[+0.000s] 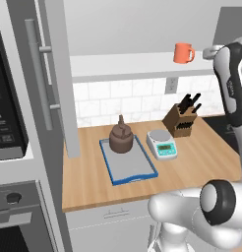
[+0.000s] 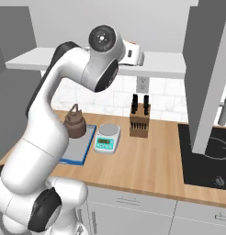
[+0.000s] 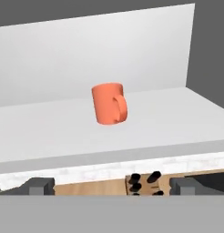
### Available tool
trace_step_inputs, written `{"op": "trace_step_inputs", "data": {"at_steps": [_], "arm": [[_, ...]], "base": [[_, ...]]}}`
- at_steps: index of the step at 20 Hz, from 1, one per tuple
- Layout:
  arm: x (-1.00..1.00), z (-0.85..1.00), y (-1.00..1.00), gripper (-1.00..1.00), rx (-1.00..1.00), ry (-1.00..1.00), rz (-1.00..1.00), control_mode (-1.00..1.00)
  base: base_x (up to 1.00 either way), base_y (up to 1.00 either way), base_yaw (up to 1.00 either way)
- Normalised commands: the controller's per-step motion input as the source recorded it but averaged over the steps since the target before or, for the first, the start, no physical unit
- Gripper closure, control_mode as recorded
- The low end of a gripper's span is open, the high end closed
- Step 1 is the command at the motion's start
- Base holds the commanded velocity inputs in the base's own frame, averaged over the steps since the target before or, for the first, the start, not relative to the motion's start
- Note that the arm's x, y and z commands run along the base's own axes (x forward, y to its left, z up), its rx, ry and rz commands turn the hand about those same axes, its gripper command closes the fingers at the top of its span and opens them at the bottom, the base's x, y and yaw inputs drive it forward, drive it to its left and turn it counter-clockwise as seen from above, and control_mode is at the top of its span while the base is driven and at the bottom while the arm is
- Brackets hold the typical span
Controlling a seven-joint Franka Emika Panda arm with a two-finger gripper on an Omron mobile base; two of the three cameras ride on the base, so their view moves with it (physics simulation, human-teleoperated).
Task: Pick the kettle from the counter and place it on the tray. Then pick the mug from the cabinet and place it on the tray. Then close the cabinet doors.
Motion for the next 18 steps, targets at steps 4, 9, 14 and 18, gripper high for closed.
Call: {"op": "trace_step_inputs", "data": {"at_steps": [4, 9, 14, 18], "arm": [[0.38, -0.06, 0.0, -1.0, 0.0, 0.0, 0.0, -1.0], [0.41, 0.0, 0.0, -1.0, 0.0, 0.02, 0.0, -1.0], [0.34, -0.04, -0.01, -1.0, 0.0, 0.01, 0.0, -1.0], [0.27, -0.04, -0.04, -1.0, 0.0, 0.0, 0.0, -1.0]], "base": [[0.0, 0.0, 0.0], [0.0, 0.0, 0.0], [0.0, 0.0, 0.0], [0.0, 0.0, 0.0]]}}
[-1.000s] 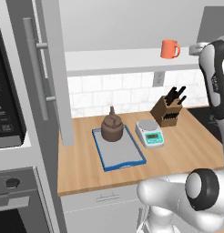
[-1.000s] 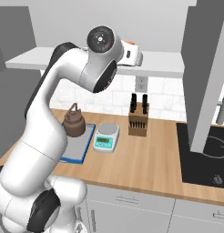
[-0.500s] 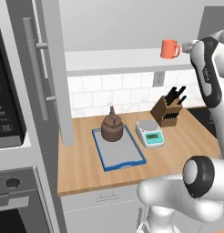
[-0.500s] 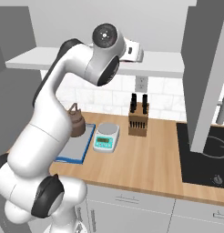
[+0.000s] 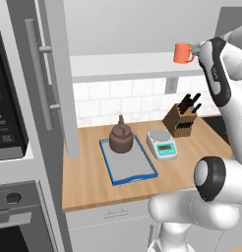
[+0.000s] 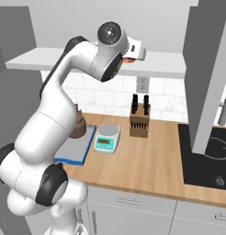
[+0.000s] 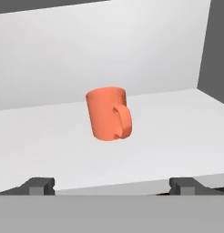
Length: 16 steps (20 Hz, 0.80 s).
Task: Pick the kettle from the counter and place it on the tray. Then pick the mug from the cabinet and place it on the tray. Then close the cabinet doors.
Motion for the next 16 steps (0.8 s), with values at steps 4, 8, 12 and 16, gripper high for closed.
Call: {"op": "trace_step_inputs", "data": {"at_steps": [4, 8, 12, 16], "arm": [[0.24, -0.12, -0.03, -1.0, 0.0, 0.0, 0.0, -1.0], [0.28, -0.09, -0.11, -1.0, 0.01, 0.0, 0.01, -1.0], [0.26, -0.06, -0.08, -1.0, 0.03, 0.0, 0.03, -1.0], [0.28, -0.06, -0.03, -1.0, 0.04, 0.0, 0.04, -1.0]], "base": [[0.0, 0.0, 0.0], [0.0, 0.0, 0.0], [0.0, 0.0, 0.0], [0.0, 0.0, 0.0]]}}
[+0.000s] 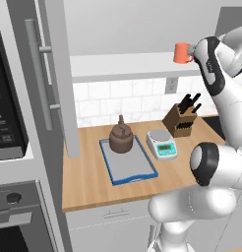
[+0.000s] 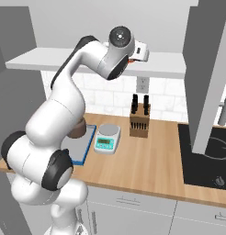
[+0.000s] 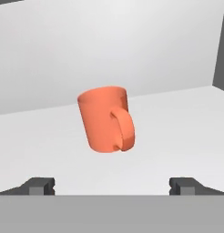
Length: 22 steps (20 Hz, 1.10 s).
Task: Pick the kettle from the counter and place it on the tray. Then pick the mug from the cabinet and place it on the tray. Then close the cabinet doors.
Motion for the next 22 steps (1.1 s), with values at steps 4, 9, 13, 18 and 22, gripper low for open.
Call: {"op": "trace_step_inputs", "data": {"at_steps": [4, 9, 13, 18, 22], "arm": [[0.28, -0.02, -0.01, -1.0, 0.01, 0.0, 0.04, -1.0], [0.33, -0.09, -0.07, -1.0, 0.0, 0.01, 0.04, -1.0], [0.31, -0.13, -0.11, -1.0, 0.0, 0.03, 0.06, -1.0], [0.25, -0.02, -0.05, -1.0, 0.0, 0.0, 0.04, -1.0], [0.28, -0.01, -0.03, -1.0, 0.0, 0.0, 0.03, -1.0]], "base": [[0.0, 0.0, 0.0], [0.0, 0.0, 0.0], [0.0, 0.0, 0.0], [0.0, 0.0, 0.0], [0.0, 0.0, 0.0]]}}
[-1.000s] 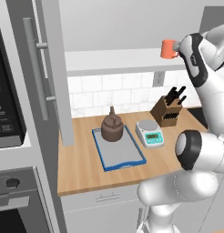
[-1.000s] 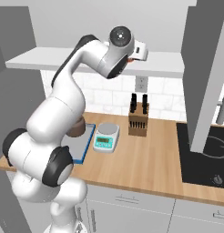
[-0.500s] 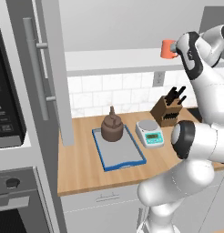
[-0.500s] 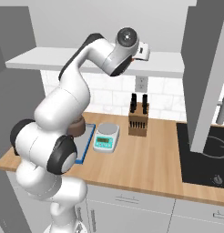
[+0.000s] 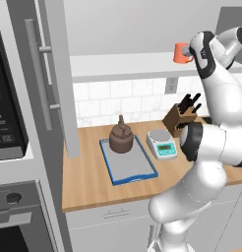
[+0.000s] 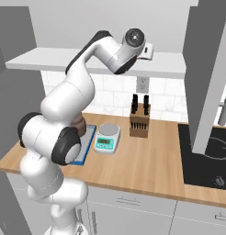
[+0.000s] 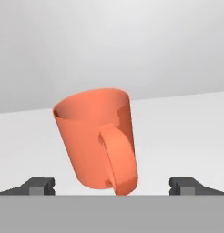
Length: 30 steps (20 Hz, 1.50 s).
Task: Pick the kettle from the counter and place it on the tray. Then pick the mug from the cabinet and place it on the tray. Then close the cabinet doors.
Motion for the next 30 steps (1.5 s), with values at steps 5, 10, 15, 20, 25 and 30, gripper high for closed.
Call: {"op": "trace_step_inputs", "data": {"at_steps": [5, 10, 15, 20, 25, 30], "arm": [[0.3, -0.02, -0.04, -1.0, 0.0, 0.0, 0.02, -1.0], [0.22, -0.03, -0.03, -1.0, 0.0, 0.0, 0.02, -1.0], [0.11, -0.04, 0.0, -1.0, 0.0, 0.0, 0.02, -1.0], [0.0, -0.03, 0.0, 1.0, 0.0, 0.0, 0.01, -1.0], [-0.03, -0.01, 0.0, 1.0, 0.0, -0.05, 0.0, -1.0], [-0.39, 0.0, 0.0, 1.0, 0.0, -0.13, 0.06, -1.0]], "base": [[0.0, 0.0, 0.0], [0.0, 0.0, 0.0], [0.0, 0.0, 0.0], [0.0, 0.0, 0.0], [0.0, 0.0, 0.0], [0.0, 0.0, 0.0]]}}
